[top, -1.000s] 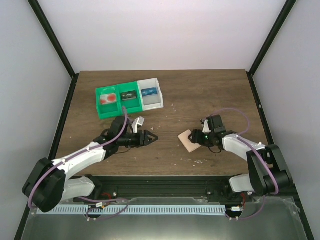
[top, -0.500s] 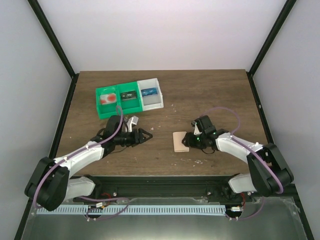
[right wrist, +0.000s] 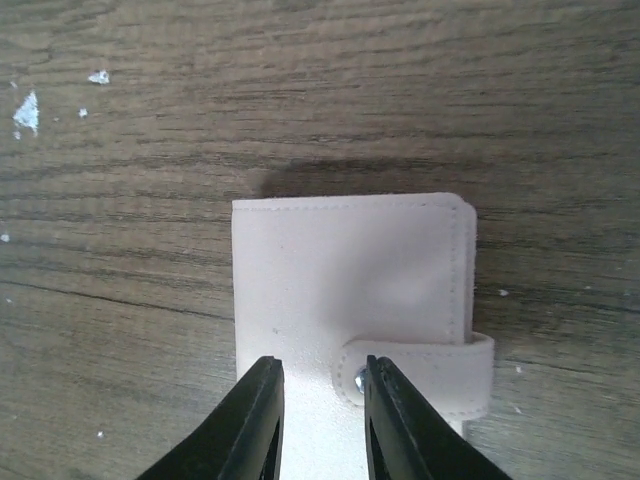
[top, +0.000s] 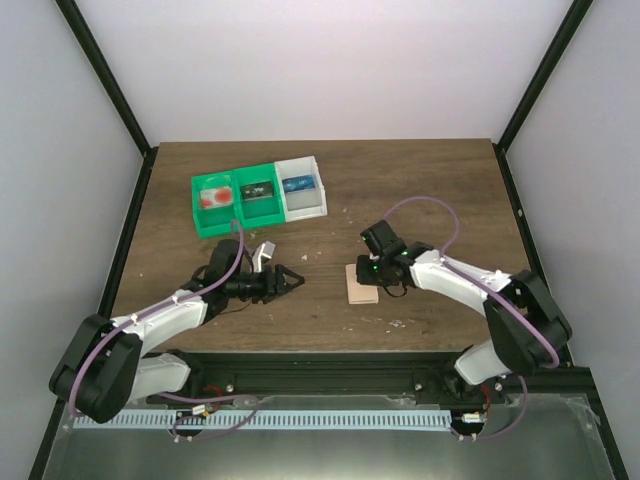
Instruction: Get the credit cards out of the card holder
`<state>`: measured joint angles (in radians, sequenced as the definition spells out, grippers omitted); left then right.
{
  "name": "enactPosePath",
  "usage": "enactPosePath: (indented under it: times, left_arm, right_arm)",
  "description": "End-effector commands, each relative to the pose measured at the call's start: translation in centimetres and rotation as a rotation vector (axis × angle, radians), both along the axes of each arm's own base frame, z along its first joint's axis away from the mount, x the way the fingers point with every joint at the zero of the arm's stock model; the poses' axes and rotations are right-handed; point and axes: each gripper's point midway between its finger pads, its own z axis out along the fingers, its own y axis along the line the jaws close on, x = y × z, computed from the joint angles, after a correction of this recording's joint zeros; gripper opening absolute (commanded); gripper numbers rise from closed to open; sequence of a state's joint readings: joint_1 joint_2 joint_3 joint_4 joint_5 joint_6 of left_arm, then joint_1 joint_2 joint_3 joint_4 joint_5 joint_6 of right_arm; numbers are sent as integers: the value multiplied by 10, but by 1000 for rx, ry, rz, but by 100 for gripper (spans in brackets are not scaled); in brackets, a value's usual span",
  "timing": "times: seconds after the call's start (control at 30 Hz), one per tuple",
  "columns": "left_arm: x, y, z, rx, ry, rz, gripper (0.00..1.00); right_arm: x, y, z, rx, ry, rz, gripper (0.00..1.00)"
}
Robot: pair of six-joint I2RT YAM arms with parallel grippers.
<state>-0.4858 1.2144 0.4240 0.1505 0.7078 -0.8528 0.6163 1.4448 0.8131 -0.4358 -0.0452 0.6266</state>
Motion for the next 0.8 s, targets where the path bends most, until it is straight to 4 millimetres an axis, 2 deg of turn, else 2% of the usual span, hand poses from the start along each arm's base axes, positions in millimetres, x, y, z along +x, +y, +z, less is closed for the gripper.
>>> enactPosePath:
  times: [0.0,0.13,0.33,0.47,0.63,0.77]
  left_arm:
    - [-1,-2,9,-31,-31,-25,66]
    - [0,-2,9,-23,-35,-27,67]
    - [0,-3,9,-25,-30,-33,67]
    - [-1,-3,7,-20,-27,-37,67]
    - [0,-2,0,1,-16,-39,67]
    - [0,-2,0,3,-16,-36,67]
  right_arm:
    - [5,-2,0,-111,-20,-19,23]
    - [7,2,1,-128,-29,-8,22]
    - [-1,4,-14,-207,9,12,23]
    - [-6,11,-22,-200,21,33,25]
    - [-10,3,-35,-327,37,37,27]
    - [-10,5,-35,-368,23,49,20]
